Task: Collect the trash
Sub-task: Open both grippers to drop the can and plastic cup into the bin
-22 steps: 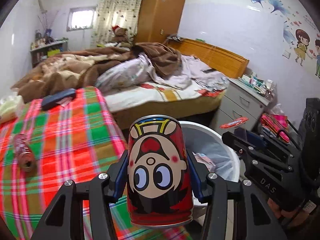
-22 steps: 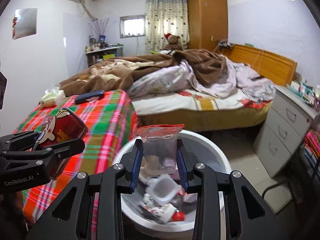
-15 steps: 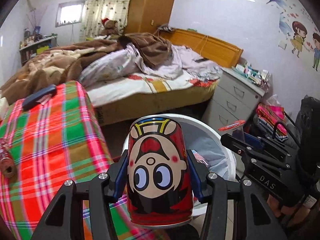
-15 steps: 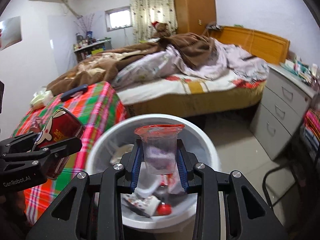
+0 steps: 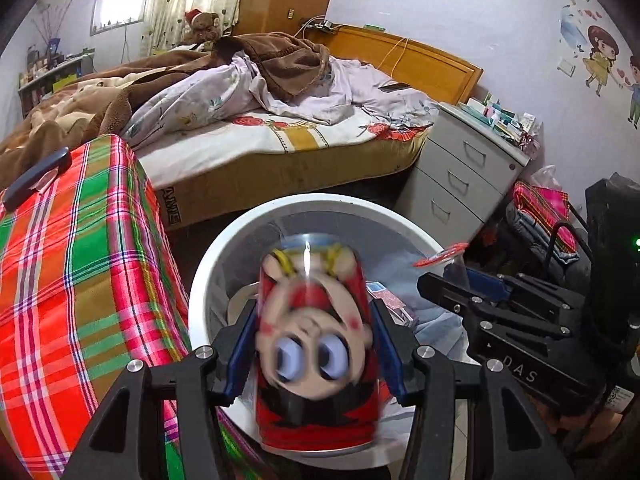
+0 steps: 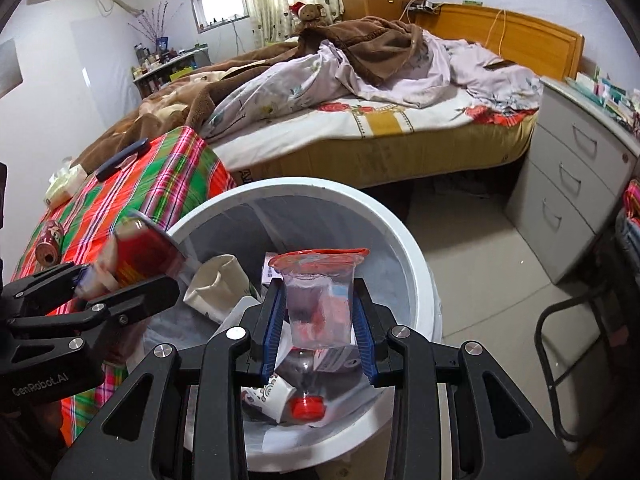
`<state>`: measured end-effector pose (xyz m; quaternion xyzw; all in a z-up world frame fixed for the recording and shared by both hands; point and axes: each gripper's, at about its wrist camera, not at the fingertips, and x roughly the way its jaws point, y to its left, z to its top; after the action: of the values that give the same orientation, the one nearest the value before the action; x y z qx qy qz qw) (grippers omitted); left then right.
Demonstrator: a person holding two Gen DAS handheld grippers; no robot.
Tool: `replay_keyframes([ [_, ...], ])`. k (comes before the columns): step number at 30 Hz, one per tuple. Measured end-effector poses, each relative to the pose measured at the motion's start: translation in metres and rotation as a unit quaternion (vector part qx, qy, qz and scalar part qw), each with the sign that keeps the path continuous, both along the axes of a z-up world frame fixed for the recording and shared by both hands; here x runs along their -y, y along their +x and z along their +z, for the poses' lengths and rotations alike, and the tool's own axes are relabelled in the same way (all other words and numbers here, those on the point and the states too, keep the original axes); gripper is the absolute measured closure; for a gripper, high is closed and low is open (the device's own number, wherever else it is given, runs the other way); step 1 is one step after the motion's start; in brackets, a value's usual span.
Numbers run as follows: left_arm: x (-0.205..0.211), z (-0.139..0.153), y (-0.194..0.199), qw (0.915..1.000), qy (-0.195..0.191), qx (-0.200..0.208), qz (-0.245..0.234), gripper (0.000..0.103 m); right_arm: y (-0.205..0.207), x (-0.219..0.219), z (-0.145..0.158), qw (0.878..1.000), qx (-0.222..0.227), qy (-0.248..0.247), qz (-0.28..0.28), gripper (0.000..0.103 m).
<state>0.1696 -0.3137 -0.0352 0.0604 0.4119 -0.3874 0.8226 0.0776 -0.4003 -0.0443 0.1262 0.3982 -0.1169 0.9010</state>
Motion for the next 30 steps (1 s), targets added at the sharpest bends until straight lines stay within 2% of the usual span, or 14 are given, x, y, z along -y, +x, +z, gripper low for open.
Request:
replay_keyframes([
  [7, -0.008, 0.0, 0.005, 0.9999, -0.006, -0.005, 0.014, 0.044, 0.001, -0.001, 0.0, 1.0, -0.008, -0.007, 0.004, 0.067],
  [10, -0.011, 0.002, 0.004, 0.9999, -0.007, -0.001, 0.016, 0.043, 0.001, 0.0, 0.002, 1.0, -0.003, -0.008, 0.002, 0.047],
  [22, -0.033, 0.017, -0.008, 0.9994, -0.013, 0.016, 0.029, 0.042, -0.004, -0.016, 0.017, 0.999, 0.019, -0.036, 0.003, 0.046],
  [30, -0.065, 0.028, -0.015, 0.9974, -0.011, 0.038, 0.061, 0.042, -0.006, -0.033, 0.026, 0.998, 0.04, -0.055, 0.013, 0.046],
])
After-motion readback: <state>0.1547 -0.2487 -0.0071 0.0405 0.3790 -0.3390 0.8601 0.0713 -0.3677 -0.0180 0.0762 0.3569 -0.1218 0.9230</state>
